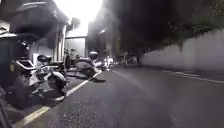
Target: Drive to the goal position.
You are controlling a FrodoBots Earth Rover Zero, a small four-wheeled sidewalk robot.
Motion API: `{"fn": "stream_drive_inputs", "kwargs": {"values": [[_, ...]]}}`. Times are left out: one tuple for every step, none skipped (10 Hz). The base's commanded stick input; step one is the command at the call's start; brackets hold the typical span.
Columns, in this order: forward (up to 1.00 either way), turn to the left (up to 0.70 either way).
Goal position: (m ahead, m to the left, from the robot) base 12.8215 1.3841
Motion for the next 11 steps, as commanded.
{"fn": "stream_drive_inputs", "kwargs": {"values": [[0.45, -0.03], [0.45, 0.0], [0.45, 0.0], [0.45, 0.0], [0.45, 0.0], [0.45, 0.0], [0.45, 0.0], [0.45, 0.0], [0.45, -0.08], [0.45, -0.03], [0.45, 0.0]]}}
